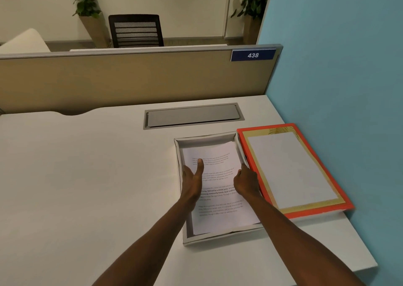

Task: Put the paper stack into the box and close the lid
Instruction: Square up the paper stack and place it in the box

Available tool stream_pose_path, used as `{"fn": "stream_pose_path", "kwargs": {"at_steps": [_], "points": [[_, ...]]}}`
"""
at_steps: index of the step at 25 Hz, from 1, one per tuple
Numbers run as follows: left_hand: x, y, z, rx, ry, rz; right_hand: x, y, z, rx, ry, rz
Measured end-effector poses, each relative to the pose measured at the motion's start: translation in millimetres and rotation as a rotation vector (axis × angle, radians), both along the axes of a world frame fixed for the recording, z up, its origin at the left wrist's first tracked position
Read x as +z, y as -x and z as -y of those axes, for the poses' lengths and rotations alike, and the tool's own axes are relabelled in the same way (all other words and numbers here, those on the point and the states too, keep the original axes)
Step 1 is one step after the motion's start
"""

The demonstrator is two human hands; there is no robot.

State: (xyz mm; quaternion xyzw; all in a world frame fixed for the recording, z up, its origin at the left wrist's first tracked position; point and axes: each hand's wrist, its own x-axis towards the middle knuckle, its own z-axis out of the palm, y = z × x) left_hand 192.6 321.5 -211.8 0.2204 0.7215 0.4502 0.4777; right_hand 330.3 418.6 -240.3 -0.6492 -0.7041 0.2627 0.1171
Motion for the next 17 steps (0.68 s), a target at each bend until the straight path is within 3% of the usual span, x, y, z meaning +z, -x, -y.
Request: {"fn": "stream_pose_path", "kwargs": {"at_steps": [6,9,17], "points": [[-16,-6,-2,0.010,0.013,-0.232,-3,-1,2,0.033,-0.048,0.050],[-18,-5,-5,0.000,0.021,-0.264,-7,-2,3,0.053,-0.050,0.066],[-23,-4,-11,-0.139,0.223,-0.406,-11,-5,6,0.033,-0.078,0.033]]}}
